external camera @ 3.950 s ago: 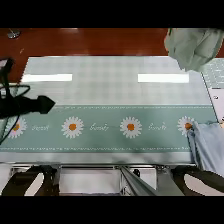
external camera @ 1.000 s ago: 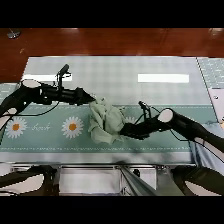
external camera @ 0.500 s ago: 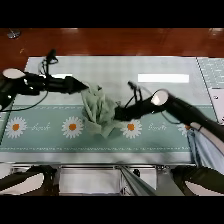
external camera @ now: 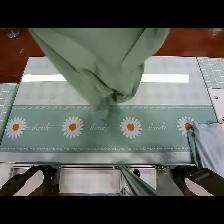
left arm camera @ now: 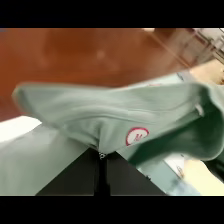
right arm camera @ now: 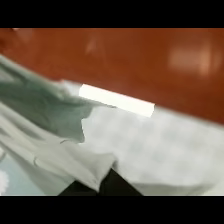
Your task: Fold the shirts.
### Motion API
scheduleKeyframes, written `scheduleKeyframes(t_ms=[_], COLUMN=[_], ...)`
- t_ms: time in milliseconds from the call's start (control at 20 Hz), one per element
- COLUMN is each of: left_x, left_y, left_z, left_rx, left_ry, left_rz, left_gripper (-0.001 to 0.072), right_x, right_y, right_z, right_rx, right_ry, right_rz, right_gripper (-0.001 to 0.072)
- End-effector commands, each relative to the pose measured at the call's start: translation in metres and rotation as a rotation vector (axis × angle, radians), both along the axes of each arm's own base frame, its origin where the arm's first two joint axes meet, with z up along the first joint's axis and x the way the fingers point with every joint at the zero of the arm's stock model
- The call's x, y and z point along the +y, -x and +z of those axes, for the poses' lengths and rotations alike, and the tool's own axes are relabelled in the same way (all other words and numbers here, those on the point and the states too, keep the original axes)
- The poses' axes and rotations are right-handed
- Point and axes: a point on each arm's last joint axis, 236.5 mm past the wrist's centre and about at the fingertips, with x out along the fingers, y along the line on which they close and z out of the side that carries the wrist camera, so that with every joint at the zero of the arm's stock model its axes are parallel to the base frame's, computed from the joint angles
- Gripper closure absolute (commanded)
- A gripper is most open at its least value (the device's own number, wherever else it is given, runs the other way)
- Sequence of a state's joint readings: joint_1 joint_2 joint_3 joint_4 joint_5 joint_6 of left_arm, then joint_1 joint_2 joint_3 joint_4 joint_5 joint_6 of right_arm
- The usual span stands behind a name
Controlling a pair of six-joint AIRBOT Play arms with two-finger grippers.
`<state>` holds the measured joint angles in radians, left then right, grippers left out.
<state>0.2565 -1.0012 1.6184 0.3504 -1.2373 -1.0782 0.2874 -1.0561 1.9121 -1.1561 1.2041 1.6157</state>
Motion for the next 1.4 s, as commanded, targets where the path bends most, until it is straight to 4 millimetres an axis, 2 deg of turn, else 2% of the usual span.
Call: scheduleKeyframes(t_ms=[0,150,250,350,450,550,650,850,1000,1100,1250,1350], left_x=[0.005,-0.021,-0.036,-0.044,-0.045,-0.039,-0.028,0.003,0.016,0.017,0.021,0.025], left_y=[0.073,0.136,0.168,0.186,0.186,0.167,0.137,0.061,0.009,-0.023,-0.07,-0.093], left_z=[0.081,0.096,0.096,0.091,0.079,0.055,0.019,-0.093,-0.161,-0.204,-0.271,-0.314], left_rx=[-0.243,-0.348,-0.389,-0.4,-0.366,-0.281,-0.162,0.136,0.266,0.359,0.503,0.591], left_ry=[-0.056,-0.113,-0.151,-0.179,-0.182,-0.16,-0.124,-0.026,0.024,0.014,0.02,0.031], left_rz=[0.112,0.09,0.07,0.052,0.04,0.031,0.027,0.046,0.083,0.089,0.139,0.176], left_gripper=[0.0686,0.0686,0.0685,0.0686,0.0686,0.0686,0.0686,0.0686,0.0686,0.0685,0.0686,0.0686], right_x=[-0.042,-0.049,-0.048,-0.042,-0.034,-0.03,-0.022,0.0,0.018,0.027,0.039,0.044], right_y=[0.074,0.117,0.132,0.137,0.129,0.108,0.08,0.008,-0.058,-0.1,-0.154,-0.179], right_z=[0.087,0.091,0.084,0.069,0.05,0.024,-0.002,-0.067,-0.138,-0.187,-0.249,-0.282], right_rx=[-0.257,-0.287,-0.273,-0.22,-0.165,-0.088,-0.013,0.178,0.342,0.424,0.504,0.543], right_ry=[0.014,0.041,0.064,0.087,0.105,0.13,0.146,0.183,0.211,0.217,0.174,0.144], right_rz=[-0.067,-0.036,-0.01,0.029,0.065,0.062,0.066,0.085,0.086,0.068,0.008,-0.033], right_gripper=[0.0683,0.0683,0.0682,0.0682,0.0682,0.0682,0.0682,0.0682,0.0682,0.0682,0.0682,0.0682])
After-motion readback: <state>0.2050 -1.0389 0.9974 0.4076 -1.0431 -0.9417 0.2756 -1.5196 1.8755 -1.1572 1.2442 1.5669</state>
